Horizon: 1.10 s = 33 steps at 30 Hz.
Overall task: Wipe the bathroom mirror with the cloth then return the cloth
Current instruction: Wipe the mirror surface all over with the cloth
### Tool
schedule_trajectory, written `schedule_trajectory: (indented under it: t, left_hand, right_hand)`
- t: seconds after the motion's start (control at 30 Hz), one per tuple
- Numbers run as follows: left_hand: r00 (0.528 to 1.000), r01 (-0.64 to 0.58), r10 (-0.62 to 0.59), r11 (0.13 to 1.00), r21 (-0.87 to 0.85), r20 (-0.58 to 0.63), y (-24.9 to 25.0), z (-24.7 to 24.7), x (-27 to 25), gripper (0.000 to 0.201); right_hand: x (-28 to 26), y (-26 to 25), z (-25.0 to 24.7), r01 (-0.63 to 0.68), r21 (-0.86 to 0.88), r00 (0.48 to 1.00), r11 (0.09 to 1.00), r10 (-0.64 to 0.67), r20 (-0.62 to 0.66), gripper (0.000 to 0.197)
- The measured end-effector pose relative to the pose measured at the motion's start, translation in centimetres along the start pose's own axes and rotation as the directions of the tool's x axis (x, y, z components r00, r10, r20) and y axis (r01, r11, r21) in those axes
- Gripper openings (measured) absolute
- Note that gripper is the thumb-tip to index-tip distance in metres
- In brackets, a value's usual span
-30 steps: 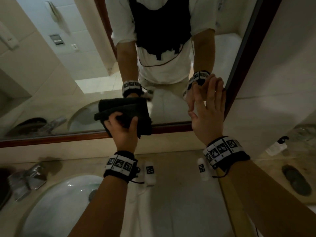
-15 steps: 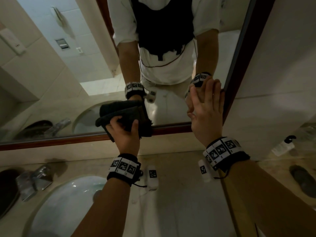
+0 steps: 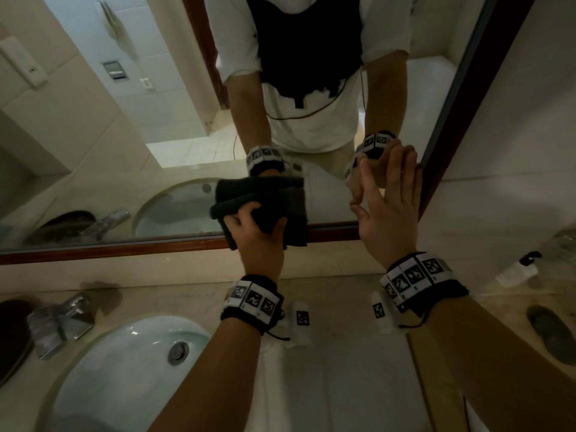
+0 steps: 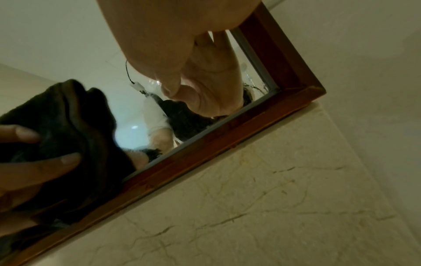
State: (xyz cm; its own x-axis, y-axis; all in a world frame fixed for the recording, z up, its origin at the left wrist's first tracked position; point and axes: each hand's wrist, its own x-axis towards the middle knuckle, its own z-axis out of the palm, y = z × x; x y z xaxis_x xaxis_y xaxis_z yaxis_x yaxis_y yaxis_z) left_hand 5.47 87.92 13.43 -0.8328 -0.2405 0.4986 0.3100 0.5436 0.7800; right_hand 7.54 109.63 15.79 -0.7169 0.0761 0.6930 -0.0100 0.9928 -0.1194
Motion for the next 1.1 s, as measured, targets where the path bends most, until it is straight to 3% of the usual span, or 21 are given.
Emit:
schedule_trajectory:
  t: [0.1,0.4,0.6,0.77,0.87,1.03,1.1]
  left_hand:
    - [0.997,0.078,-0.078,0.997,-0.02,0.017,-1.9,-2.4,1.2,0.053]
    - [0.993,0.107,-0.107,0.994,0.0,-0.045,-5.6,-8.3,4.1,0.057]
    - [0.987,0.135,-0.135,0.991,-0.009,-0.089,-3.9,-6.2,3.0,0.058]
    - [1.0,0.015,-0.014,0.999,0.029,-0.013,0.2,0.7,-0.2,0.05]
    - [1.0,0.01,-0.011,0.999,0.052,0.027,2.3,3.5,-1.6,0.047]
    - [0.995,-0.087,0.085,0.995,0.045,0.044,0.9,2.2,-0.9,0.048]
    - [0.998,-0.067,0.066,0.998,0.016,0.02,0.0,1.0,-0.3,0.052]
  right_hand:
    - [0.0,0.0,0.0,-0.002,0.011,1.0,1.0,0.002,-0.002,0.095]
    - [0.0,-0.1,0.2,-0.004,0.019,1.0,1.0,0.004,-0.01,0.091]
    - [0.0,-0.4,0.3,-0.027,0.016,1.0,1.0,0.027,0.004,0.086]
    - [-0.1,-0.1,0.0,-0.014,-0.007,0.999,1.0,0.015,0.047,0.088]
    - [-0.1,0.0,-0.1,-0.012,-0.018,0.997,1.0,0.013,0.076,0.09]
    - [-0.2,0.2,-0.1,0.004,0.007,0.997,1.0,-0.005,0.071,0.088]
    - [-0.3,0.3,-0.1,0.007,0.015,0.998,1.0,-0.008,0.064,0.088]
